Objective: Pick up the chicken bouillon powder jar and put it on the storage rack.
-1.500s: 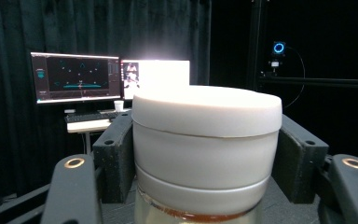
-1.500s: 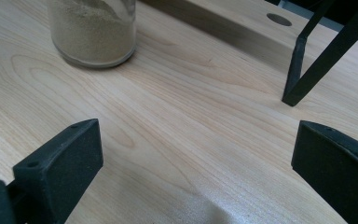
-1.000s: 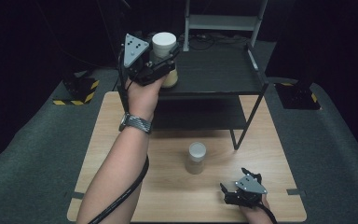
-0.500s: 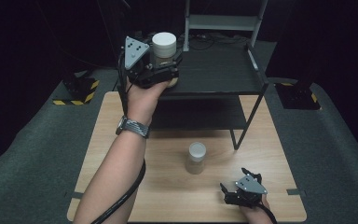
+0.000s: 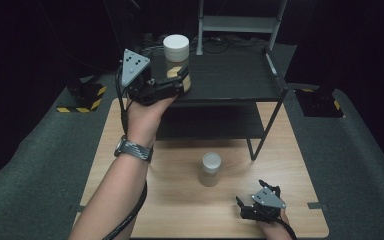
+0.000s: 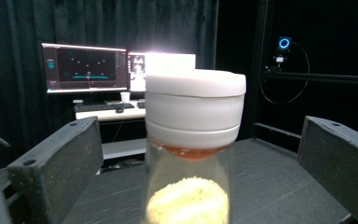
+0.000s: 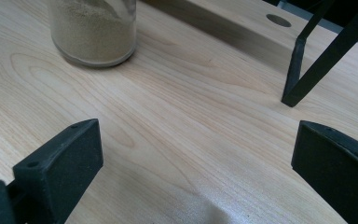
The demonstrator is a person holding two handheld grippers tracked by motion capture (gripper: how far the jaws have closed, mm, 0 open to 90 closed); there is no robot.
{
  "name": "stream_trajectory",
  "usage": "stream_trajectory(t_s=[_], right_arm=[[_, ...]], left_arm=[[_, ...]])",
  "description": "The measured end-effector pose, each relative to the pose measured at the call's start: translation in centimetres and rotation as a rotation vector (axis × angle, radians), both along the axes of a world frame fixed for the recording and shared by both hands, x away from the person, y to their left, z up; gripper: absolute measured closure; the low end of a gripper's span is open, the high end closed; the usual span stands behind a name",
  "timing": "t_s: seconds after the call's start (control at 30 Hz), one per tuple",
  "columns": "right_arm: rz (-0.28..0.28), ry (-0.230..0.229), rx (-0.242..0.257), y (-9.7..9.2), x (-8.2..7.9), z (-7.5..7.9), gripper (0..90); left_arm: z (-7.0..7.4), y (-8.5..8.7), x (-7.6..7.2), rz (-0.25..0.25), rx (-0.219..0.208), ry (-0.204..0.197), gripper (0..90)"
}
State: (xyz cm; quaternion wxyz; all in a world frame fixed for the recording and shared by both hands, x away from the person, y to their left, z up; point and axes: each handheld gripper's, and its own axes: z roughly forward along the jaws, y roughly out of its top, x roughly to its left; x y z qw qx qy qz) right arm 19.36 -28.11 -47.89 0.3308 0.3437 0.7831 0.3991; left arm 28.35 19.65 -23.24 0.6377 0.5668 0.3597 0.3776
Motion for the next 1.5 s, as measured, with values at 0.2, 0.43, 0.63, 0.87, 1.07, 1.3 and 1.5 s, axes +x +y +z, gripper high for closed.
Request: stream_trajectory(t_s=[0.2, 0.43, 0.63, 0.87, 1.07, 1.3, 1.5], right_arm=[[0.001, 0.0, 0.0, 0.0, 0.0, 0.0, 1.0], [0.002, -0.001, -0.006, 0.0, 0.0, 0.0, 1.0], [0.002, -0.001, -0.009, 0.1, 0.0, 0.0, 1.0], [0.003, 0.0, -0.012, 0.1, 0.0, 0.0, 1.0], [0.005, 0.0, -0.014, 0.1, 0.0, 0.1, 1.0], [0.005, -0.001, -0.017, 0.2, 0.0, 0.0, 1.0], [0.005, -0.002, -0.02, 0.2, 0.0, 0.0, 1.0]], left_arm=[[-0.6, 0.6, -1.1, 0.0, 0.014, 0.006, 0.3], [-1.7, 1.3, -2.5, -0.012, 0.025, 0.01, 0.3], [-2.7, 1.7, -4.0, -0.008, 0.035, 0.017, 0.3], [-3.6, 2.3, -5.3, -0.009, 0.048, 0.027, 0.3], [-5.2, 2.7, -6.6, -0.021, 0.061, 0.038, 0.3], [-7.4, 2.9, -8.0, -0.023, 0.083, 0.072, 0.3], [-9.3, 3.1, -8.9, -0.025, 0.103, 0.098, 0.3]])
